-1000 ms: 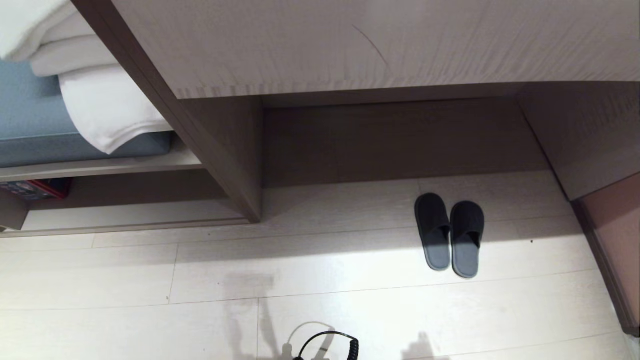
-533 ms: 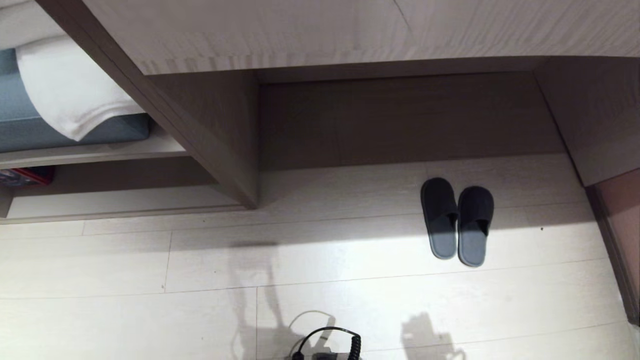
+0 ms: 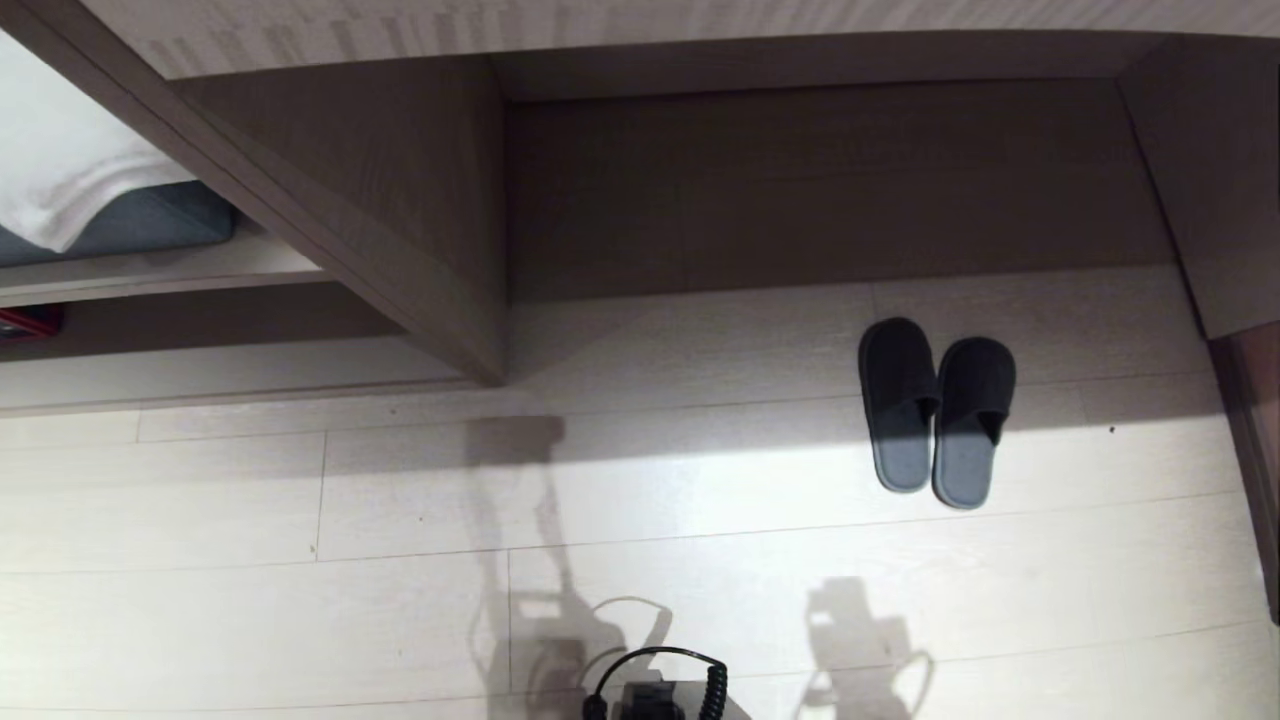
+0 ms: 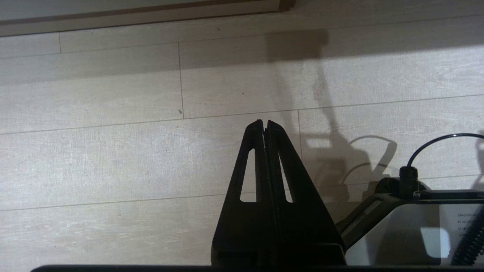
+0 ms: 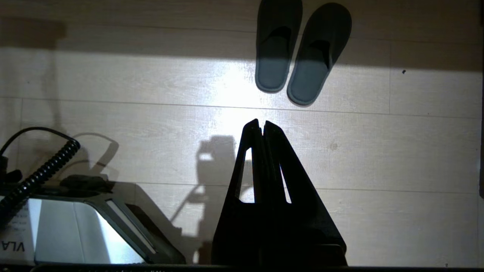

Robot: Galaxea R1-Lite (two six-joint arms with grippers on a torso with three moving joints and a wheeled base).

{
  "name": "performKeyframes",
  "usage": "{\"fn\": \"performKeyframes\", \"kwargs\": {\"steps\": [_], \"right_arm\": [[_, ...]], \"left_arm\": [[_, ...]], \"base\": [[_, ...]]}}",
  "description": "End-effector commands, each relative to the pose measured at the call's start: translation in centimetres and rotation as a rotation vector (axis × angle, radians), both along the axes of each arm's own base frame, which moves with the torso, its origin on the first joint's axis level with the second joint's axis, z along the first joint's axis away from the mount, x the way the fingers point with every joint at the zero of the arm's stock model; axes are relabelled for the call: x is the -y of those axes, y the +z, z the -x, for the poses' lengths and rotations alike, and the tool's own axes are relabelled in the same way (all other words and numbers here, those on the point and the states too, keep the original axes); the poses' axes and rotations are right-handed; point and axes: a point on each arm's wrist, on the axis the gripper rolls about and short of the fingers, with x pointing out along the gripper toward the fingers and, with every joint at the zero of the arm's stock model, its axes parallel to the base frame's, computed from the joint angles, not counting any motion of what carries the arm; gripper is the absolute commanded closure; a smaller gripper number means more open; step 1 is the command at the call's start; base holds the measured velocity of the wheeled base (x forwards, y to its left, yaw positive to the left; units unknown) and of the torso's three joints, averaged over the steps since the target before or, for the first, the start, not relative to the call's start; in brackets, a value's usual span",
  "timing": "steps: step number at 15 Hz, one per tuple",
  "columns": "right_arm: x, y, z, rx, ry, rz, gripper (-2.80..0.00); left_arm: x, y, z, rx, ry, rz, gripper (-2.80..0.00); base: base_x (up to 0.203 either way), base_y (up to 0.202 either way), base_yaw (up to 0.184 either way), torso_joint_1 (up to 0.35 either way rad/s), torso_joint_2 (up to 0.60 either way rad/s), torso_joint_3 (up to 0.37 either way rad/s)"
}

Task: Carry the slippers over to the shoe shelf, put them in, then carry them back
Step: Pick up the slippers on the floor

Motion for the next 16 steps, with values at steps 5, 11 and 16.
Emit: {"fn": "performKeyframes", "kwargs": {"steps": [5, 11, 16], "right_arm": [[0.0, 0.0, 0.0, -0.001, 0.0, 0.001, 0.0], [0.0, 0.0, 0.0, -0.001, 0.0, 0.0, 0.0], [0.0, 0.0, 0.0, -0.001, 0.0, 0.001, 0.0]], "left_arm": [[0.0, 0.0, -0.01, -0.001, 0.0, 0.0, 0.0], [0.0, 0.0, -0.01, -0.001, 0.0, 0.0, 0.0], [0.0, 0.0, -0.01, -0.001, 0.0, 0.0, 0.0]], "base": [[0.0, 0.0, 0.0, 0.006, 0.0, -0.192], [0.0, 0.0, 0.0, 0.001, 0.0, -0.2], [0.0, 0.0, 0.0, 0.002, 0.0, -0.2]]}}
